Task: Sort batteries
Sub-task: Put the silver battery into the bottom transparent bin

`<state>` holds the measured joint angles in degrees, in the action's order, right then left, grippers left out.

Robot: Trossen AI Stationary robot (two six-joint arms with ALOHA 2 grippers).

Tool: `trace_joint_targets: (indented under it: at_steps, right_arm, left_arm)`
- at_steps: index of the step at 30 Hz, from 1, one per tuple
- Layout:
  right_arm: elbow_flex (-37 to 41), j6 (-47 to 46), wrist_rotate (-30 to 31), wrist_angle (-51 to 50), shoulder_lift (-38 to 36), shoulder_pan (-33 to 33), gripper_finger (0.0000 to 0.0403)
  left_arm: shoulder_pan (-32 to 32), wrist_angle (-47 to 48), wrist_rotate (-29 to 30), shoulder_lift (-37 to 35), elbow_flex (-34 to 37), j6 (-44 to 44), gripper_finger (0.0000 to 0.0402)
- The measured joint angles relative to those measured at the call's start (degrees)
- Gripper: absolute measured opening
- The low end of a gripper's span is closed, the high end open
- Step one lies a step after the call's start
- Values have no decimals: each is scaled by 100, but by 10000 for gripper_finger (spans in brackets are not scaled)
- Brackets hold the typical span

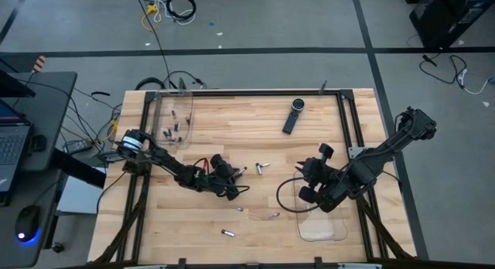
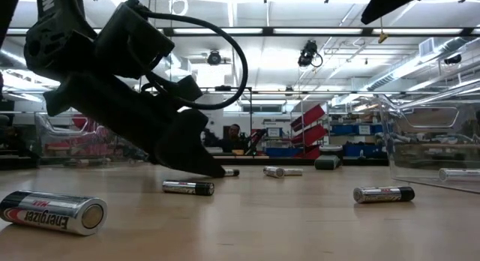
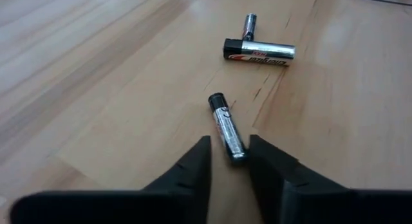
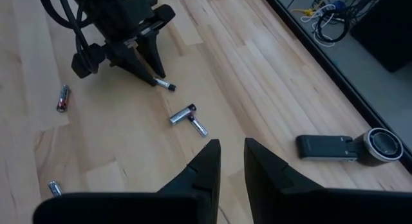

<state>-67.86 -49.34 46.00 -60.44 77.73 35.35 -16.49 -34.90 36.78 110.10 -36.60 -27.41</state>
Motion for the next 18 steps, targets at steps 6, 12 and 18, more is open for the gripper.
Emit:
trace_joint_targets:
  at_steps: [6,12,18]
  right_arm:
    - [249,-4,0,265,0,0,56]
    - [544,-42,0,532,0,0,56]
    - [736,-17,-2,854,0,2,56]
  left_arm:
    - [-2,21,12,0,7,58,22]
    - [-2,21,16,0,7,157,14]
    - [-9,-167,11,17,20,333,14]
